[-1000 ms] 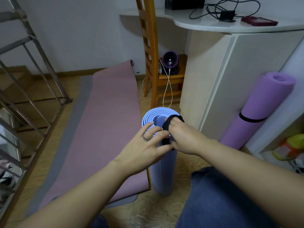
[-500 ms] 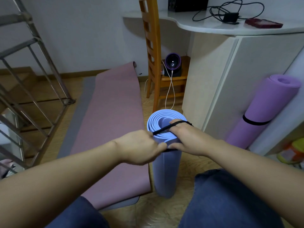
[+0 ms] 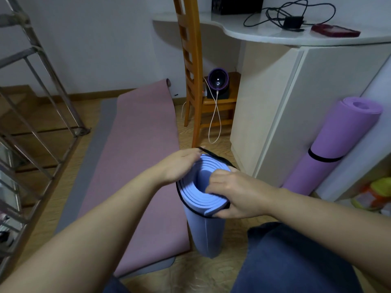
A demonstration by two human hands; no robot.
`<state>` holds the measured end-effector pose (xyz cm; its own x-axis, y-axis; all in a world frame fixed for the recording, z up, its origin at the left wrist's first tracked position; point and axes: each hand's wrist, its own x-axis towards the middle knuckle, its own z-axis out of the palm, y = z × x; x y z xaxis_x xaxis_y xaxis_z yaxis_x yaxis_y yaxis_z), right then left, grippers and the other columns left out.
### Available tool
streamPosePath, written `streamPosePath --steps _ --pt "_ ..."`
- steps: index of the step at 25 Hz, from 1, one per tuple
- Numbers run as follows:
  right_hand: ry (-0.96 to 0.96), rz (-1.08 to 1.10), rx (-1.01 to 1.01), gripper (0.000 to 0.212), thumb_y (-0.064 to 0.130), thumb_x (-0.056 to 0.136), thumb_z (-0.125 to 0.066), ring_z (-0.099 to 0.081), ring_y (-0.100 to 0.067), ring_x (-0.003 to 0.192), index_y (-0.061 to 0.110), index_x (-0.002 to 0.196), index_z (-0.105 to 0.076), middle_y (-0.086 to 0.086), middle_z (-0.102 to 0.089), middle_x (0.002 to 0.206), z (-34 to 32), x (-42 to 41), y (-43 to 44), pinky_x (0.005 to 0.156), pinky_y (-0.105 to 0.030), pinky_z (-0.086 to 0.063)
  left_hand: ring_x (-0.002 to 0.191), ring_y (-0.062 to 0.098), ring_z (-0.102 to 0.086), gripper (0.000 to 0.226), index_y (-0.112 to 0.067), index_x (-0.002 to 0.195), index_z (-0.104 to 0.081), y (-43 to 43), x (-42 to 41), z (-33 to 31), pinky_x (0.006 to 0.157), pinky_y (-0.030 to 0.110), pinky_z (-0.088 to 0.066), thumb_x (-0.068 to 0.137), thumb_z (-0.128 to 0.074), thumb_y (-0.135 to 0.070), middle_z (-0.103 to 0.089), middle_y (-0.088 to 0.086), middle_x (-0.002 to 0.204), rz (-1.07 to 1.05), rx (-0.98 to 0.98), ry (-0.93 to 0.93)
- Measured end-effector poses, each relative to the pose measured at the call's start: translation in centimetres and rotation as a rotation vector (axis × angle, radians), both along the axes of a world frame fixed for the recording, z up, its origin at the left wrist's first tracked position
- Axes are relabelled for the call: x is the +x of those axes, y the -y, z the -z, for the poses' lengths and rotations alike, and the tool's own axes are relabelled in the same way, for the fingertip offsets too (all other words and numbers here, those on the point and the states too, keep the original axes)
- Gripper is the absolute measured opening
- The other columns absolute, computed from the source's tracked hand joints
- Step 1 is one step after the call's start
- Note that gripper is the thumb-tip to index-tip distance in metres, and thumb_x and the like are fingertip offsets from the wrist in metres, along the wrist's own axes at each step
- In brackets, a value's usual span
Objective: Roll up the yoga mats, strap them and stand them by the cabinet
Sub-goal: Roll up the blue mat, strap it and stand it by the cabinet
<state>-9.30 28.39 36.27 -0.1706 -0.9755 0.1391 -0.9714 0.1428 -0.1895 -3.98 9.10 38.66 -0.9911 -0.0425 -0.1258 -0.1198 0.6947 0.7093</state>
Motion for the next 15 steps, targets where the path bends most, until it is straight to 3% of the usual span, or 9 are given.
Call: streamPosePath --steps 3,6,8,11,15 --pt "-0.037 -0.057 -0.046 0.037 0.049 0.078 -0.068 -0.049 -0.018 0.107 0.015 0.095 -0.068 0.002 -0.060 0.089 0.3 -0.5 -0.1 0.090 -0.039 -0.046 0.093 0.012 -0.060 0.022 -0.023 0.106 -0.064 -0.1 -1.2 -0.1 0.080 0.028 -0.047 0.093 -0.054 -0.037 -0.066 -0.006 0.102 0.055 -0.065 0.047" --pt "-0.048 -0.053 -0.097 0.043 0.050 0.074 -0.071 -0.041 -0.025 0.121 0.015 0.099 -0.066 -0.004 -0.053 0.107 1.1 -1.0 -0.1 0.093 -0.043 -0.045 0.094 0.013 -0.063 0.031 -0.026 0.114 -0.062 0.8 -2.0 -0.4 0.085 0.035 -0.054 0.086 -0.064 -0.040 -0.066 -0.004 0.107 0.086 0.014 0.183" --pt "0.046 0.033 -0.147 0.054 0.052 0.069 -0.075 -0.033 -0.023 0.127 0.021 0.108 -0.055 -0.004 -0.040 0.123 1.6 -1.0 -0.1 0.093 -0.044 -0.047 0.096 0.021 -0.067 0.035 -0.024 0.114 -0.064 0.9 -2.3 -0.4 0.088 0.042 -0.055 0.083 -0.064 -0.041 -0.068 0.003 0.108 0.046 0.114 0.274" --pt "0.231 0.192 -0.241 0.089 0.052 0.062 -0.079 -0.022 -0.018 0.138 0.035 0.133 -0.029 0.004 -0.018 0.144 2.3 -1.3 -0.3 0.108 -0.040 -0.037 0.099 0.033 -0.067 0.034 -0.012 0.109 -0.065 0.3 -2.5 0.1 0.093 0.047 -0.051 0.090 -0.056 -0.040 -0.070 0.016 0.106 -0.093 0.344 0.371" --pt "0.376 0.340 -0.274 0.118 0.050 0.061 -0.082 -0.005 -0.003 0.144 0.044 0.147 -0.002 0.012 0.000 0.156 3.6 -1.4 -0.2 0.113 -0.026 -0.017 0.096 0.028 -0.067 0.046 -0.008 0.110 -0.065 0.8 -2.1 1.7 0.098 0.044 -0.048 0.096 -0.042 -0.046 -0.072 0.015 0.105 -0.300 0.781 0.356"
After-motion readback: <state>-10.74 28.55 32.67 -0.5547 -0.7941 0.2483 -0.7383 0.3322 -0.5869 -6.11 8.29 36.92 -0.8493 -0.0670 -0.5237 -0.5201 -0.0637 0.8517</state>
